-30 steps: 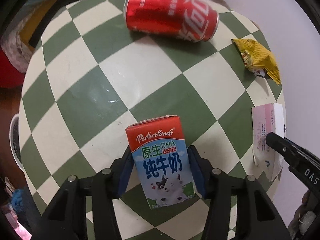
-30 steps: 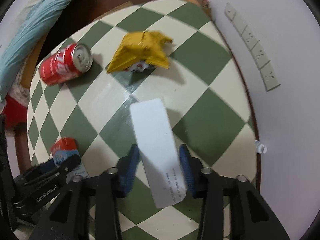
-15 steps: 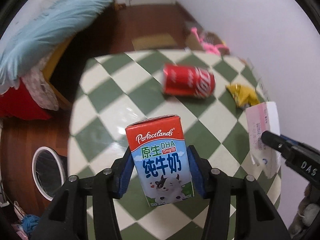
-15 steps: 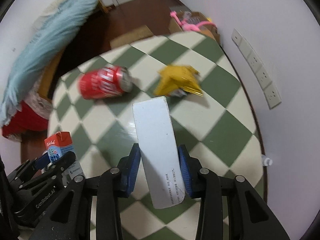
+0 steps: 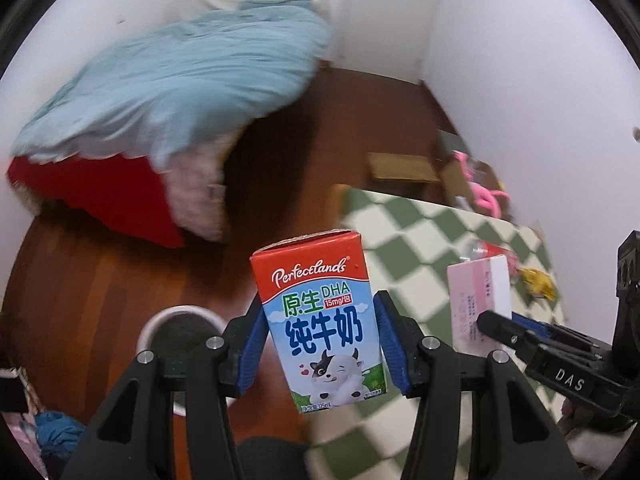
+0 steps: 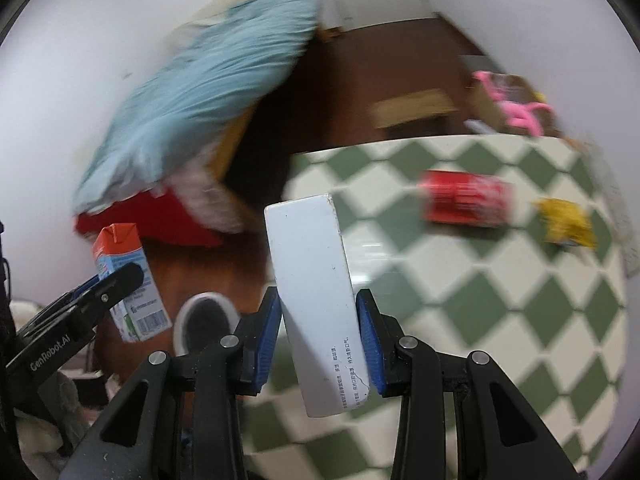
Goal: Collect trash
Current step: 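Carry the milk carton and white box over the trash bin, then open both tools to drop the carton and box into the bin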
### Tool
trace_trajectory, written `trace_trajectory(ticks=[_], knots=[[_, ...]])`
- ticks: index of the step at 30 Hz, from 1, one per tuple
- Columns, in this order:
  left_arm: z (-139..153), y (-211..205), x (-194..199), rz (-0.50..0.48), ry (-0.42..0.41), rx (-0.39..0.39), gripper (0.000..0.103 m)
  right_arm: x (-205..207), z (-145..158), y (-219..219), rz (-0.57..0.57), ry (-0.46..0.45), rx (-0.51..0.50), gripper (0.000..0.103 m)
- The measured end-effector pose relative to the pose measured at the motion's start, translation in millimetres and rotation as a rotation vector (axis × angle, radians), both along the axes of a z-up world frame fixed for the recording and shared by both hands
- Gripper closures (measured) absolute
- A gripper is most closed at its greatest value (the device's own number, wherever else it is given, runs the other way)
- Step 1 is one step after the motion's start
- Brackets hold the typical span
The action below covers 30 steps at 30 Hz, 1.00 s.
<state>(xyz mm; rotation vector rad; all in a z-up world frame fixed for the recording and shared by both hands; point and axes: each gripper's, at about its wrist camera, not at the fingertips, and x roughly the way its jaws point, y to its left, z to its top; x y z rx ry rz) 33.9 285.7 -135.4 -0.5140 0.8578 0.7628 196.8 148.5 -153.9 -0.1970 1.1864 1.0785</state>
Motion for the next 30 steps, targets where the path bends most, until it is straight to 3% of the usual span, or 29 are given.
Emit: trace_trajectory(ticks=[6, 11, 17, 20, 22, 24, 26, 27, 28, 29, 30], knots=[[-41.6, 76.3, -98.0, 0.151, 0.059, -0.078, 0.055, -100.8, -32.5, 96.6, 0.175, 0.078, -0.031, 0.063], [-123.9, 138.9, -161.0, 0.282, 0.113, -0.253, 0.055, -163.1, -100.2, 166.7, 0.249, 0.152, -0.139, 0.063], [-203.5, 180.8, -190.1, 0.354, 0.126, -0.464, 0.053, -208.7, -186.8, 226.6, 0.29, 0.221, -0.278, 0.063], [-230.1, 190.5, -201.7, 0.402, 0.131, -0.521, 0.052, -223.0, -220.8, 252.0, 0.311, 0.234, -0.335, 0.063], [-234.9, 193.8, -209.7, 0.426, 0.126, -0.532, 0.042, -231.5, -241.1, 268.9, 0.327, 0.236, -0.365, 0.063], [-237.8, 195.9, -222.3, 0.467, 0.101, -0.533, 0.011, -239.1, -256.2, 283.1, 0.348, 0.25, -0.387, 0.063], [-237.9, 196.2, -235.8, 0.507, 0.106, -0.523, 0.008, -240.4, -264.8, 293.2, 0.36, 0.249, -0.402, 0.061], [-237.3, 195.2, -242.2, 0.532, 0.124, -0.505, 0.008, -242.7, -268.5, 296.7, 0.368, 0.251, -0.404, 0.058], [-235.7, 196.1, -245.7, 0.543, 0.134, -0.489, 0.008, -244.8, -273.8, 301.1, 0.38, 0.254, -0.41, 0.041], [-233.9, 193.1, -251.2, 0.557, 0.153, -0.456, 0.008, -244.2, -276.0, 303.8, 0.383, 0.254, -0.411, 0.018], [-231.9, 190.5, -254.9, 0.573, 0.168, -0.428, 0.008, -245.5, -279.2, 304.7, 0.395, 0.26, -0.405, 0.01]])
